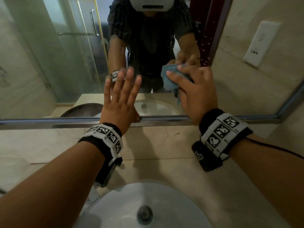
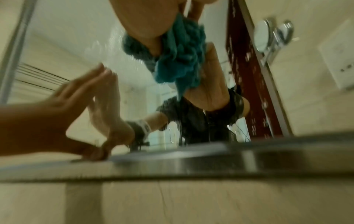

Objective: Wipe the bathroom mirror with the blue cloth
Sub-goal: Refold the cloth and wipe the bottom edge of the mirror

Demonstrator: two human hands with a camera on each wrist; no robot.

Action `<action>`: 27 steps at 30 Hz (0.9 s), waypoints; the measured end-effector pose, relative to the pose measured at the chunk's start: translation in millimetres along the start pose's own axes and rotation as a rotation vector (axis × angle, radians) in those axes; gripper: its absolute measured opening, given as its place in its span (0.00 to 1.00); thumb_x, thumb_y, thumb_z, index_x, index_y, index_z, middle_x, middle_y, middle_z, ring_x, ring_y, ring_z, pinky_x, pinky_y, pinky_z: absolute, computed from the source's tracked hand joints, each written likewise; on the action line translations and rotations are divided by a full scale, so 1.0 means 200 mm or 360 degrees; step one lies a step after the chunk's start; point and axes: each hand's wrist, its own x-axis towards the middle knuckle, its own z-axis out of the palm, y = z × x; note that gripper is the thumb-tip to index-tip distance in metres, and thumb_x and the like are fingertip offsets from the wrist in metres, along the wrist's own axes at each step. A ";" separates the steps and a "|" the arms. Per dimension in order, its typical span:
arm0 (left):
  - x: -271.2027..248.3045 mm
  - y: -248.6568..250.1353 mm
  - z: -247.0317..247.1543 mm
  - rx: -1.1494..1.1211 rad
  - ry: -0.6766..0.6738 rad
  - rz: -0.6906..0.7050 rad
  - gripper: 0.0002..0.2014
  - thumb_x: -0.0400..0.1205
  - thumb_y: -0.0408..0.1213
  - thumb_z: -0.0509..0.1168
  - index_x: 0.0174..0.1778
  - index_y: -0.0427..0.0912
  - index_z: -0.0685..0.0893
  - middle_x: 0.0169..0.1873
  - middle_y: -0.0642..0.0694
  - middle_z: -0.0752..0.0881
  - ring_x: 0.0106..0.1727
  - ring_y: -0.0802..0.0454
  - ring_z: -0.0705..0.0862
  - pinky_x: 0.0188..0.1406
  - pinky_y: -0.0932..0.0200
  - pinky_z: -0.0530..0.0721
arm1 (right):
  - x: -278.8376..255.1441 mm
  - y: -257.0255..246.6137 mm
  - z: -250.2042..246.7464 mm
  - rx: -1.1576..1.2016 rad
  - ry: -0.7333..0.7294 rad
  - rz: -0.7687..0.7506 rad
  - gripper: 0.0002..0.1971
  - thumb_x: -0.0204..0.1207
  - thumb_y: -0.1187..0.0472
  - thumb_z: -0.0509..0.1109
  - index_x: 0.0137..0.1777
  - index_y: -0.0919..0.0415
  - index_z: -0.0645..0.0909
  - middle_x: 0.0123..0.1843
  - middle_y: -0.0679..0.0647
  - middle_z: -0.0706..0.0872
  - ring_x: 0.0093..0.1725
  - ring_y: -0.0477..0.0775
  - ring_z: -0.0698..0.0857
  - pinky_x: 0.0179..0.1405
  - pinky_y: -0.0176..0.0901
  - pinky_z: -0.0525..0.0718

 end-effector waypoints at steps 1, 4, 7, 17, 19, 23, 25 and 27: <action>0.00 0.00 0.01 -0.0023 -0.0007 0.0005 0.67 0.64 0.64 0.73 0.79 0.43 0.28 0.80 0.42 0.29 0.80 0.41 0.30 0.76 0.40 0.30 | -0.04 -0.01 0.04 0.0023 -0.0016 0.0036 0.17 0.77 0.60 0.61 0.64 0.56 0.83 0.62 0.58 0.81 0.54 0.46 0.68 0.63 0.35 0.72; 0.01 0.00 0.01 -0.0012 0.0046 0.0010 0.66 0.64 0.60 0.75 0.80 0.43 0.31 0.80 0.42 0.31 0.81 0.41 0.32 0.77 0.40 0.32 | -0.30 -0.03 0.11 0.0048 -0.0391 -0.0101 0.18 0.72 0.63 0.75 0.62 0.57 0.82 0.60 0.56 0.83 0.53 0.52 0.82 0.47 0.55 0.87; -0.01 0.04 -0.04 -0.0056 0.0069 -0.0076 0.64 0.65 0.50 0.79 0.81 0.42 0.35 0.81 0.39 0.43 0.81 0.40 0.43 0.79 0.37 0.42 | -0.43 0.07 0.07 -0.0074 -0.0587 -0.0307 0.26 0.60 0.70 0.82 0.60 0.62 0.83 0.57 0.66 0.85 0.44 0.69 0.84 0.37 0.58 0.86; 0.20 0.27 -0.25 -0.0063 0.0048 0.0003 0.63 0.64 0.63 0.73 0.82 0.41 0.38 0.82 0.37 0.40 0.82 0.39 0.40 0.79 0.37 0.40 | 0.00 0.05 -0.09 0.0054 -0.0130 0.0244 0.21 0.77 0.58 0.56 0.67 0.52 0.81 0.64 0.60 0.80 0.60 0.58 0.71 0.61 0.43 0.72; 0.21 0.28 -0.21 -0.0003 0.0051 -0.0035 0.63 0.65 0.62 0.72 0.82 0.40 0.36 0.81 0.38 0.38 0.82 0.39 0.40 0.79 0.37 0.39 | -0.15 0.09 -0.01 0.0055 -0.0340 0.0055 0.20 0.81 0.56 0.52 0.65 0.50 0.82 0.63 0.59 0.81 0.61 0.62 0.75 0.58 0.58 0.79; 0.22 0.30 -0.17 0.0080 0.0037 -0.0088 0.66 0.64 0.69 0.69 0.80 0.39 0.31 0.80 0.37 0.36 0.82 0.39 0.40 0.77 0.36 0.37 | -0.31 0.18 -0.01 0.0054 -0.0566 -0.0301 0.26 0.68 0.65 0.78 0.66 0.53 0.78 0.62 0.60 0.77 0.50 0.63 0.75 0.42 0.60 0.85; 0.23 0.30 -0.16 0.0064 0.0051 -0.0098 0.67 0.63 0.68 0.69 0.80 0.39 0.30 0.80 0.37 0.36 0.81 0.39 0.40 0.77 0.36 0.36 | -0.20 0.17 -0.07 0.0025 -0.0486 -0.0266 0.22 0.68 0.63 0.75 0.64 0.57 0.81 0.60 0.64 0.81 0.48 0.66 0.78 0.42 0.59 0.85; 0.23 0.30 -0.15 0.0046 0.0054 -0.0096 0.68 0.63 0.68 0.70 0.79 0.40 0.29 0.80 0.38 0.37 0.81 0.38 0.39 0.76 0.36 0.36 | -0.04 0.13 -0.12 0.0040 -0.0191 -0.0053 0.19 0.73 0.64 0.66 0.65 0.57 0.82 0.61 0.64 0.82 0.53 0.64 0.73 0.47 0.58 0.83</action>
